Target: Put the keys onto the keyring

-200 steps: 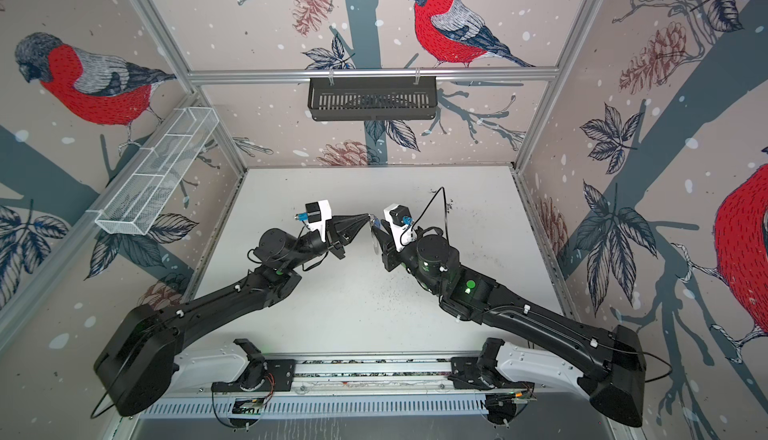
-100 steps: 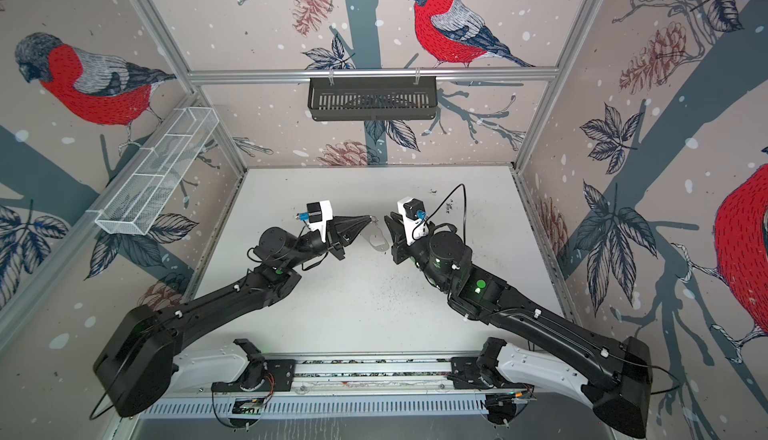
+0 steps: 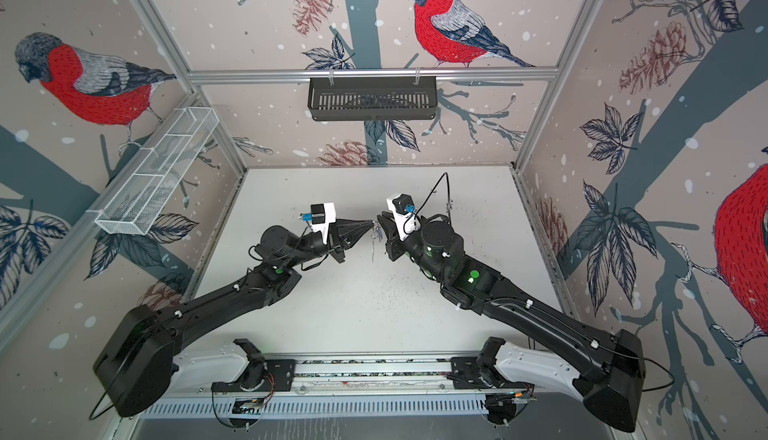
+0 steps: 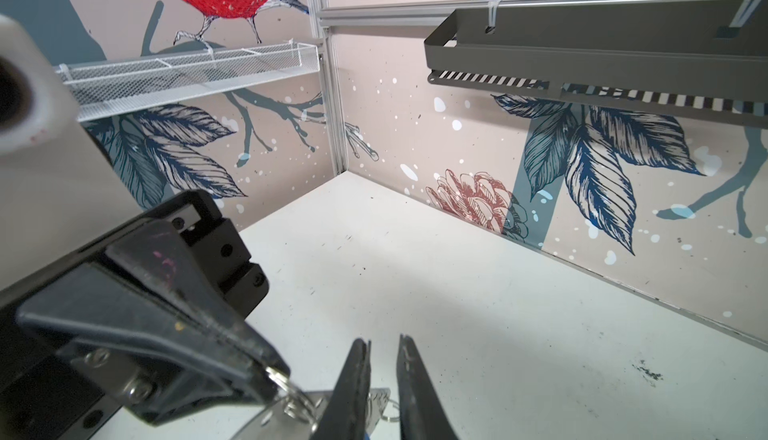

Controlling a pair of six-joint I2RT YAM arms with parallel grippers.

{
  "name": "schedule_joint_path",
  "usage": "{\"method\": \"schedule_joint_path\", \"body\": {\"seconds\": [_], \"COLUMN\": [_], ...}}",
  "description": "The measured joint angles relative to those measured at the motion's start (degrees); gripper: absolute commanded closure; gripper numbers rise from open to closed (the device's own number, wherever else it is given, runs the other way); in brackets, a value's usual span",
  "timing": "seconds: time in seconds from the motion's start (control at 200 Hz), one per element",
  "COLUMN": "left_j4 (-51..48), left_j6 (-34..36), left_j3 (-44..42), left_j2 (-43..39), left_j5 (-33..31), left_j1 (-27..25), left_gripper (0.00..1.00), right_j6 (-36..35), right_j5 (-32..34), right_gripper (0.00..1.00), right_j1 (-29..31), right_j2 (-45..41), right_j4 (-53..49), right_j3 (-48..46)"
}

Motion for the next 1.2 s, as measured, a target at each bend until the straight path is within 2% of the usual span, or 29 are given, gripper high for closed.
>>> {"method": "schedule_joint_path", "body": {"seconds": [1.201], "left_j4": [1.5], "left_j6": [0.0], "left_j3": [-0.8], "left_j2": [-0.5], "left_j5": [-2.0], "left_j1": [0.0], "left_gripper": [1.00], "right_j6": [-0.3], "right_j5": [-2.9], "right_gripper": [0.85], "right_j1": [4.5], "right_j2": [2.3], "right_j4": [-1.7], "right_j3": [0.1]}}
